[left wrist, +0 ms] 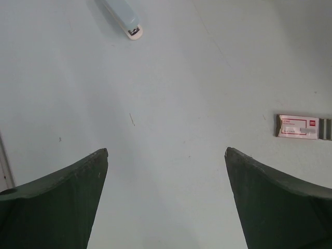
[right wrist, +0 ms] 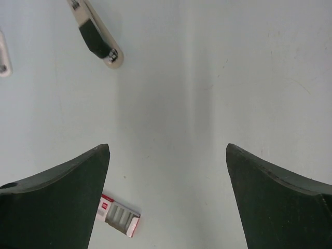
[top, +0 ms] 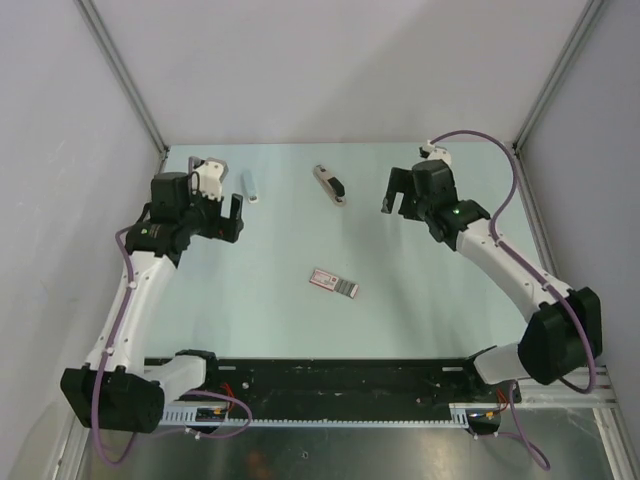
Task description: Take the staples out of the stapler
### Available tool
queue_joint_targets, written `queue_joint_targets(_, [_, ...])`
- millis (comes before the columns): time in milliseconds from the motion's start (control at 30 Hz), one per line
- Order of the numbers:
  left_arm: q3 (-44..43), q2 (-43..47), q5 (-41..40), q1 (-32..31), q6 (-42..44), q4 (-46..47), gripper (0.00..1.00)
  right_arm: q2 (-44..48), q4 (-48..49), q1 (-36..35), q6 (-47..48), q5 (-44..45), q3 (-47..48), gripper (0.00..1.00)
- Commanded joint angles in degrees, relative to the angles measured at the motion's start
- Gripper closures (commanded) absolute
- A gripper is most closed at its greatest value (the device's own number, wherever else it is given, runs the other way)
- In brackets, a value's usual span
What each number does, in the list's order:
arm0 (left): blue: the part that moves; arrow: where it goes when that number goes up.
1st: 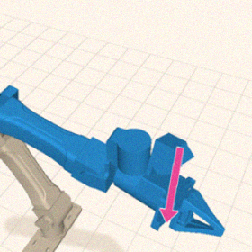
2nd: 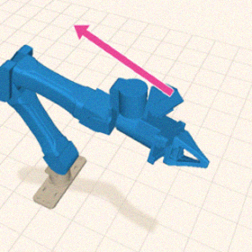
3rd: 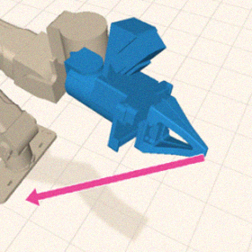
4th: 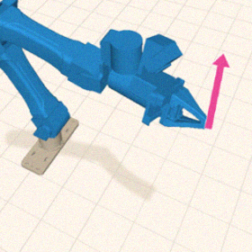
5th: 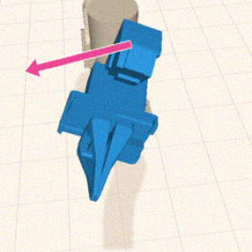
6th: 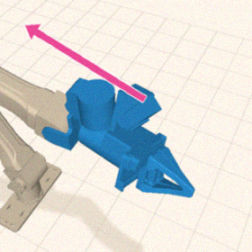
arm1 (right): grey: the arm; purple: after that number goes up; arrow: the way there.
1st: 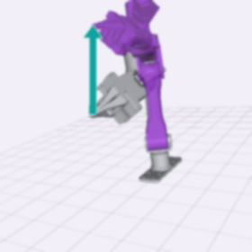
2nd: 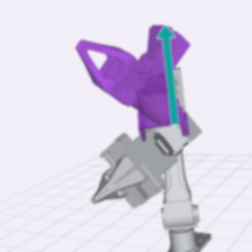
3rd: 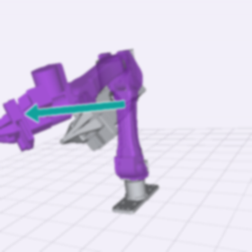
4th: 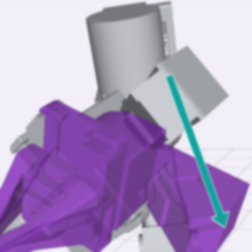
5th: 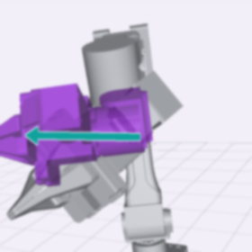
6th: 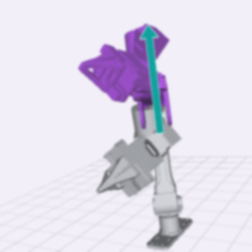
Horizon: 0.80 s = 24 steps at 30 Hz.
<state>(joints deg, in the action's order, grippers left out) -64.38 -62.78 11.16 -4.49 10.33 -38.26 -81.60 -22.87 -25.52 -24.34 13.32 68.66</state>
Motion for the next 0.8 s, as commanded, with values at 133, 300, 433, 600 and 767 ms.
queue_joint_targets(133, [-6.0,-8.9,-5.1,-1.4,-4.5,2.6,0.01,8.9,8.6,-4.1,-0.3,11.2,-5.1,0.01])
queue_joint_targets(300, [-14.1,-18.5,-10.2,-3.6,-9.1,3.5,0.01,10.6,13.3,-7.1,2.5,14.7,-11.1,0.01])
queue_joint_targets(433, [-22.2,-27.3,-12.4,-4.0,-12.8,4.0,0.01,9.2,10.3,-5.1,-0.7,8.2,-11.9,0.01])
queue_joint_targets(600, [-32.6,-40.2,-14.0,-4.0,-16.9,4.0,0.01,11.1,14.2,-9.4,0.9,11.3,-15.6,0.01])
queue_joint_targets(767, [-40.0,-50.1,-19.2,-3.9,-20.8,3.9,0.01,11.3,18.1,-12.7,3.4,14.6,-17.8,0.08])
